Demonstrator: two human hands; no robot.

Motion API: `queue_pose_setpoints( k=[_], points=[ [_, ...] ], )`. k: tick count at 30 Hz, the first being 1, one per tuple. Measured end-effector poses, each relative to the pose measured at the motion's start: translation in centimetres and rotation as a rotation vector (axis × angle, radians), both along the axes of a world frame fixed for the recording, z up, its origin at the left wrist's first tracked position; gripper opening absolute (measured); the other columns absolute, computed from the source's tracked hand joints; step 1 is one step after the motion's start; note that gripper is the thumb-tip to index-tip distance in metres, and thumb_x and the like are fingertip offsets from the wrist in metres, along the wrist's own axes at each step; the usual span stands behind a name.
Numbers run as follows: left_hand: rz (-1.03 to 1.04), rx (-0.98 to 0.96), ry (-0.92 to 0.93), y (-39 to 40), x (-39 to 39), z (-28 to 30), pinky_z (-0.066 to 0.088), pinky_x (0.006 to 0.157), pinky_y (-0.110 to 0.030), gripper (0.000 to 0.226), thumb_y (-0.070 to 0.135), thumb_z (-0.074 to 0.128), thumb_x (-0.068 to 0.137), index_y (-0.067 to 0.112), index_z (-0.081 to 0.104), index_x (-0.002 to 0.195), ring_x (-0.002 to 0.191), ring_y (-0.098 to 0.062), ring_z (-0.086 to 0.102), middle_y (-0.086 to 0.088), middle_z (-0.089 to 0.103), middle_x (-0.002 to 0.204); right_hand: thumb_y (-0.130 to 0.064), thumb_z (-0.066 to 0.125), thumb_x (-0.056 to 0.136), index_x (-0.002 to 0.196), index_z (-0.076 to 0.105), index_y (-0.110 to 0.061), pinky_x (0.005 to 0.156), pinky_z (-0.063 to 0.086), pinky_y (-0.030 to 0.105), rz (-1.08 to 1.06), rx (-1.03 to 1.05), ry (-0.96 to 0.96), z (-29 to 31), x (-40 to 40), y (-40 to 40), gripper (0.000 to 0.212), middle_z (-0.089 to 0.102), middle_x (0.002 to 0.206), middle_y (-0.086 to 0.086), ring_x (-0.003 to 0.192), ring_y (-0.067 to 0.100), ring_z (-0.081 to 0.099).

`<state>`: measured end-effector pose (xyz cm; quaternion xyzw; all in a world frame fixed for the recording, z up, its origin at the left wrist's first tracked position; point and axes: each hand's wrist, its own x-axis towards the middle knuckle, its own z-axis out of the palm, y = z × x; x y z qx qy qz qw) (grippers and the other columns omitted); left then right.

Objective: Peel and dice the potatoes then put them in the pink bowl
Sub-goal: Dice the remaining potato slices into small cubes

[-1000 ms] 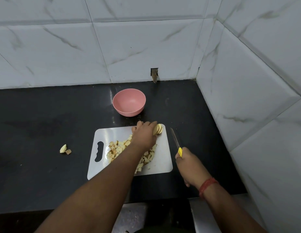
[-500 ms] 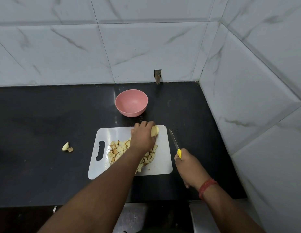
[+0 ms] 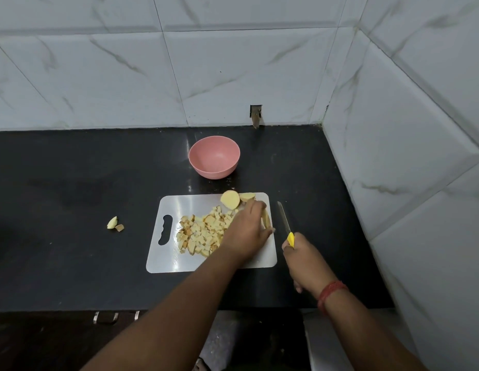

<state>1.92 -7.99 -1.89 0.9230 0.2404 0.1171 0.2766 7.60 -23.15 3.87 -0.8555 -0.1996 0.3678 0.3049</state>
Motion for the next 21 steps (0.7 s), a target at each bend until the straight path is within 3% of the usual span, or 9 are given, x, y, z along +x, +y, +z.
queue_pose_setpoints(
  k=[3, 10, 13, 17, 21],
  points=[
    [-0.037, 0.008, 0.062, -1.1, -0.4, -0.5, 0.042, 0.08, -0.031, 0.05, 0.03, 0.077, 0.085, 0.013, 0.049, 0.123, 0.102, -0.026, 0.056, -0.007, 0.057, 0.118, -0.03, 0.036, 0.1, 0.095, 0.043, -0.013, 0.039, 0.041, 0.026, -0.027, 0.029, 0.017, -0.4, -0.4, -0.1, 0.019, 0.051, 0.068, 0.01, 0.032, 0.021, 0.045],
    [-0.168, 0.154, 0.25, 0.8, -1.5, -0.4, 0.028, 0.114, -0.037, 0.052, 0.029, 0.071, 0.09, 0.019, 0.054, 0.139, 0.14, -0.026, 0.035, -0.007, 0.055, 0.143, -0.03, 0.036, 0.099, 0.094, 0.042, -0.011, 0.039, 0.041, 0.027, -0.038, 0.036, 0.034, -0.9, -1.6, -0.6, 0.021, 0.051, 0.07, 0.013, 0.033, 0.023, 0.045],
    [-0.192, 0.149, 0.29, 1.4, -1.5, -0.5, 0.029, 0.117, -0.04, 0.063, 0.017, 0.066, 0.092, 0.024, 0.042, 0.15, 0.144, -0.027, 0.032, -0.011, 0.044, 0.153, -0.03, 0.036, 0.099, 0.093, 0.043, -0.011, 0.038, 0.04, 0.027, -0.044, 0.038, 0.026, -0.8, -1.9, -0.9, 0.021, 0.051, 0.07, 0.012, 0.034, 0.022, 0.045],
    [-0.178, 0.04, 0.267, 0.7, -1.6, -0.2, 0.03, 0.119, -0.041, 0.081, 0.002, 0.061, 0.089, 0.025, 0.025, 0.158, 0.145, -0.026, 0.031, -0.003, 0.038, 0.157, -0.029, 0.036, 0.099, 0.094, 0.043, -0.011, 0.039, 0.041, 0.027, -0.045, 0.036, 0.02, -0.8, -2.3, -1.6, 0.02, 0.051, 0.067, 0.012, 0.034, 0.023, 0.045],
    [-0.092, 0.127, 0.251, 0.0, -1.7, -0.2, 0.022, 0.121, -0.036, 0.077, 0.03, 0.065, 0.094, 0.017, 0.024, 0.158, 0.145, -0.023, 0.03, -0.003, 0.034, 0.159, -0.028, 0.033, 0.1, 0.1, 0.043, -0.013, 0.039, 0.04, 0.025, -0.018, -0.007, 0.016, -1.2, -2.7, -2.0, 0.018, 0.052, 0.07, 0.011, 0.036, 0.02, 0.045]
  ],
)
